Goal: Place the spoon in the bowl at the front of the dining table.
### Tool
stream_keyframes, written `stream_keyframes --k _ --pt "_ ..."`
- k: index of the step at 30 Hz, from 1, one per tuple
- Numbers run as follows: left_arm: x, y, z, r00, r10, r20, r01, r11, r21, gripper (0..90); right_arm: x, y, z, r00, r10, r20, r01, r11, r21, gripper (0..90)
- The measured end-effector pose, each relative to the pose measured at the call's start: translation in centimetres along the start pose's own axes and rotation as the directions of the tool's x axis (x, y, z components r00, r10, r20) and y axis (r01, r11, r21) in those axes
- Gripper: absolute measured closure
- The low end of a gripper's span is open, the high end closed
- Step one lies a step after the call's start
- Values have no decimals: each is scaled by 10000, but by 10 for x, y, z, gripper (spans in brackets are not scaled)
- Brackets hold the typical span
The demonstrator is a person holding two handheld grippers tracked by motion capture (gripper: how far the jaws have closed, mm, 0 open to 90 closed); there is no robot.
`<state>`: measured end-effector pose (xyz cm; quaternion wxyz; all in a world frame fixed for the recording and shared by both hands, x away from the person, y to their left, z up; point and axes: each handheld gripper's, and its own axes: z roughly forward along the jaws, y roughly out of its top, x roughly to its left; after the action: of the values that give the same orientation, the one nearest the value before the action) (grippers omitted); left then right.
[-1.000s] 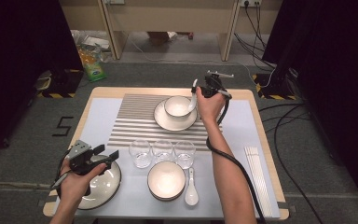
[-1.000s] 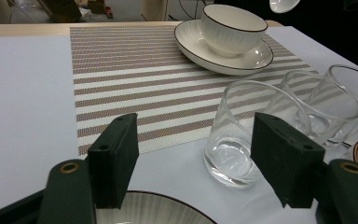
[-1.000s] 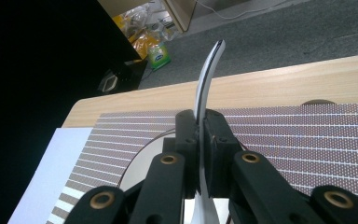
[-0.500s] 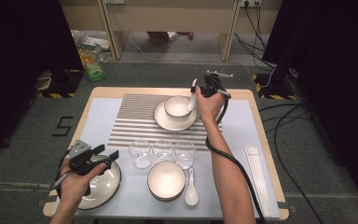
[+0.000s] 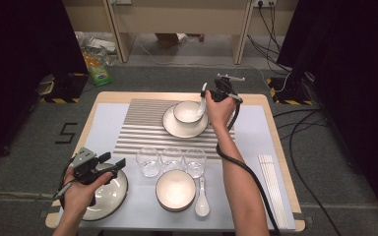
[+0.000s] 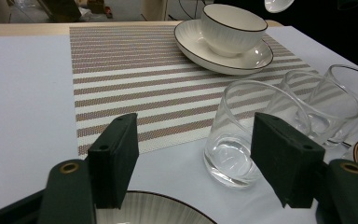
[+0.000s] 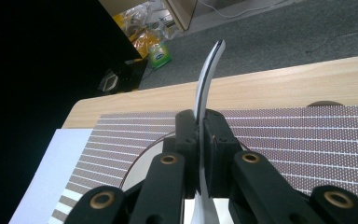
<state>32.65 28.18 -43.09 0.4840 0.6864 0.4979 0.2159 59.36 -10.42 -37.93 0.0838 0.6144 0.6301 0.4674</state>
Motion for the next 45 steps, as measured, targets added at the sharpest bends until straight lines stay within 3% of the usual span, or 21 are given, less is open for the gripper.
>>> stream_keyframes --k 45 --pt "1 -1 0 10000 -52 22 52 10000 0 318 1 1 17 9999 7 130 -9 9998 209 858"
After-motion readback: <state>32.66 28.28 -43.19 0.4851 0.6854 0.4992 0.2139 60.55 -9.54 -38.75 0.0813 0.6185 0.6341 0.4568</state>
